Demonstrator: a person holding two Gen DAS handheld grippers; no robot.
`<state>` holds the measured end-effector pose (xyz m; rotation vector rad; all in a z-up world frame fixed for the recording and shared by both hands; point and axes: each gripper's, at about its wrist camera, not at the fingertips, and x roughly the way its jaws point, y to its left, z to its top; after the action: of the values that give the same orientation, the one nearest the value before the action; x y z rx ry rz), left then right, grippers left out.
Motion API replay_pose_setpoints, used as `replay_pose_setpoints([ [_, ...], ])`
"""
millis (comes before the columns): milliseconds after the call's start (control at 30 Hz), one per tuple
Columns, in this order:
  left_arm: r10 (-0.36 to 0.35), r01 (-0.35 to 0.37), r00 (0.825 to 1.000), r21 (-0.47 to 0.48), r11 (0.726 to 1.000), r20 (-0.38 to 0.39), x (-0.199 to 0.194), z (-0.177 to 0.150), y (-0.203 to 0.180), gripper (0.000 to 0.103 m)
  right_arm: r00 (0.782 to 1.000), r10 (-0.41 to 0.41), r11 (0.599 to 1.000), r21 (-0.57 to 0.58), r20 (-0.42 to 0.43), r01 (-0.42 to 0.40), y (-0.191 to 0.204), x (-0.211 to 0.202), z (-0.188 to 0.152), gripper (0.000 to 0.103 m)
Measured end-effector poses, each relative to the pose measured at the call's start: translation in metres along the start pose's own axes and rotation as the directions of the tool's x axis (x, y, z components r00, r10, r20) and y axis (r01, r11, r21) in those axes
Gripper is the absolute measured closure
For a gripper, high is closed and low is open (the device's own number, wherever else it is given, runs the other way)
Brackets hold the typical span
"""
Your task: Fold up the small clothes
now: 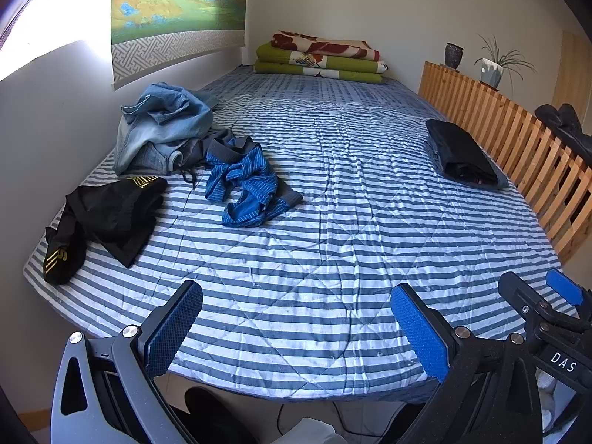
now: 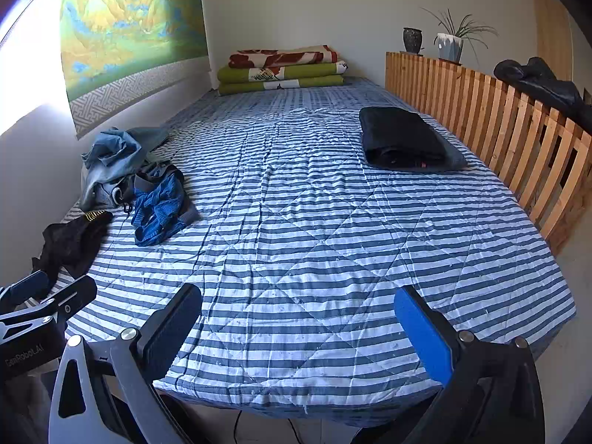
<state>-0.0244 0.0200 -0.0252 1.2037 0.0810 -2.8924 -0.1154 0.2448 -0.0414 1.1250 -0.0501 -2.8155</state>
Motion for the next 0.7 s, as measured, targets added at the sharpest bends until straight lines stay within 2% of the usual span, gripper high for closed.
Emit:
replay_pose_setpoints([
  [700, -0.004, 0.004, 1.000, 0.008, 1.000, 0.002, 0.0021, 0.0018, -0.0043, 0.000, 1.000, 0.004, 1.000, -0.016, 0.004, -0.004, 0.0034, -0.0004, 0.0020, 0.000],
])
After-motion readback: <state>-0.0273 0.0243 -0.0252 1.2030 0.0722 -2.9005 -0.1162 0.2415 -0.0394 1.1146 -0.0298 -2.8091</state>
